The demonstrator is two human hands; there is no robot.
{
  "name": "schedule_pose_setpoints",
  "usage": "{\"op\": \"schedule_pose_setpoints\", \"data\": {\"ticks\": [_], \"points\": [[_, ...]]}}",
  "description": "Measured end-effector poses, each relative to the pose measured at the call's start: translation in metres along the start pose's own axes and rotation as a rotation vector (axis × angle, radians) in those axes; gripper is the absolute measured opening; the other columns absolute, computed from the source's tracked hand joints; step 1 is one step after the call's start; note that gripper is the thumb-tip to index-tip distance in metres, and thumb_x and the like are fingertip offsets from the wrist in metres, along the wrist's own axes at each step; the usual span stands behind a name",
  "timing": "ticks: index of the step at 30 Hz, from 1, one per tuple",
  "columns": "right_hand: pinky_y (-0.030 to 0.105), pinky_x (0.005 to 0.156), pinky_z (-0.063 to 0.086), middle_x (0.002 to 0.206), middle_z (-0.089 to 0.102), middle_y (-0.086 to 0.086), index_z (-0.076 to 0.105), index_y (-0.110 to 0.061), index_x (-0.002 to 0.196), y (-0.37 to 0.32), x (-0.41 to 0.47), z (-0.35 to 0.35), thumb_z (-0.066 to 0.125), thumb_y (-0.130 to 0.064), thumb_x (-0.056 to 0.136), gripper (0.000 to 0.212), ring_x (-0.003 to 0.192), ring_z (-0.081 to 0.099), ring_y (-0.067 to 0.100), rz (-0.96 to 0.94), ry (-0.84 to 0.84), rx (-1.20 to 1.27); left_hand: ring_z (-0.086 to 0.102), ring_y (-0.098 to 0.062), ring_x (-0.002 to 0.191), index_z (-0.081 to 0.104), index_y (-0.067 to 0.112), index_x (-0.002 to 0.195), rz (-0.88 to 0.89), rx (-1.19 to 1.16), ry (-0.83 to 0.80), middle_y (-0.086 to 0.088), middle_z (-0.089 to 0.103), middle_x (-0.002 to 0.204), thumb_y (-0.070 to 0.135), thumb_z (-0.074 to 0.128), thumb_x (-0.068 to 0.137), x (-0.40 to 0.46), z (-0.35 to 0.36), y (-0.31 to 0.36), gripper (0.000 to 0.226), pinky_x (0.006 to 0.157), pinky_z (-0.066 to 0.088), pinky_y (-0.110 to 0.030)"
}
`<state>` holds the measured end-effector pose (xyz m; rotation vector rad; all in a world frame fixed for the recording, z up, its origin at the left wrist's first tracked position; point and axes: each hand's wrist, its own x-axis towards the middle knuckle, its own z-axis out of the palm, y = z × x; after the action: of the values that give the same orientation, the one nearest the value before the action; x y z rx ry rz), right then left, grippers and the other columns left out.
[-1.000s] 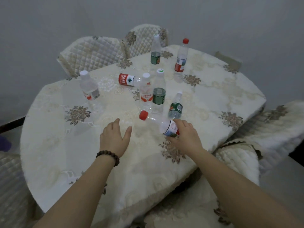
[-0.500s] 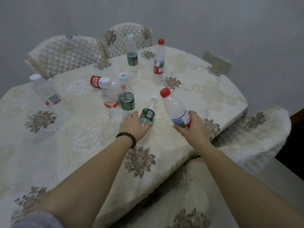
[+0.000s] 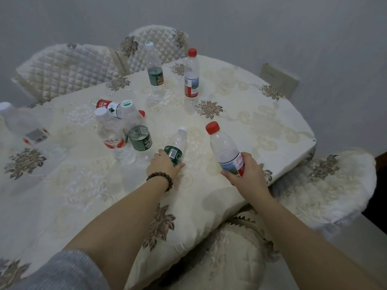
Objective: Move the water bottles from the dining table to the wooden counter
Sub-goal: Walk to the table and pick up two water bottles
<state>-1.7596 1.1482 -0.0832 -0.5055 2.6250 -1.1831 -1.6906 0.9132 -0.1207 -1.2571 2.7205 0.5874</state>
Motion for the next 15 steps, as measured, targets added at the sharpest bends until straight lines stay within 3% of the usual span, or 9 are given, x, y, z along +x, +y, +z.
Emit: {"op": "schedule_pose_setpoints", "data": {"ticks": [4,8,11,15], "points": [[0.034,0.077,0.048,0.106,0.061,0.001,0.048,-0.018,0.119,0.003,-0.001,0.000,0.078,-0.039,0.073,0.059,0.097,0.058,0.021,0.014,-0.008,0.007,0.054,-0.030,0.107,0.041,0.010,0.121,0.057,-0.057,0.021,-0.010,0.052,0.119,0.061,0.056,0.082,-0.006,0.001,0.000,0.066,0.080,0.049,-0.041],[0.042,0.078,0.053,0.103,0.062,-0.003,0.046,-0.027,0.114,-0.007,-0.005,-0.006,0.075,-0.052,0.067,0.061,0.091,0.063,0.023,0.052,-0.004,0.046,0.059,-0.023,0.093,0.045,0.016,0.115,0.100,-0.350,0.055,-0.004,0.059,0.108,0.055,0.063,0.079,-0.016,-0.011,0.001,0.057,0.078,0.052,-0.038],[0.046,0.076,0.057,0.103,0.062,-0.004,0.045,-0.035,0.109,-0.014,-0.010,-0.013,0.069,-0.064,0.057,0.064,0.087,0.066,0.022,0.078,0.035,0.123,0.059,-0.018,0.089,0.047,0.016,0.118,0.201,-0.487,0.084,0.002,0.060,0.101,0.048,0.068,0.079,-0.031,-0.030,0.008,0.056,0.074,0.048,-0.030],[0.047,0.076,0.057,0.104,0.062,-0.005,0.044,-0.041,0.101,-0.023,-0.025,-0.028,0.071,-0.066,0.053,0.060,0.090,0.066,0.023,0.087,0.113,0.199,0.058,-0.012,0.092,0.045,0.017,0.124,0.307,-0.571,0.081,0.006,0.059,0.104,0.047,0.071,0.078,-0.051,-0.052,0.015,0.060,0.077,0.048,-0.029]]}}
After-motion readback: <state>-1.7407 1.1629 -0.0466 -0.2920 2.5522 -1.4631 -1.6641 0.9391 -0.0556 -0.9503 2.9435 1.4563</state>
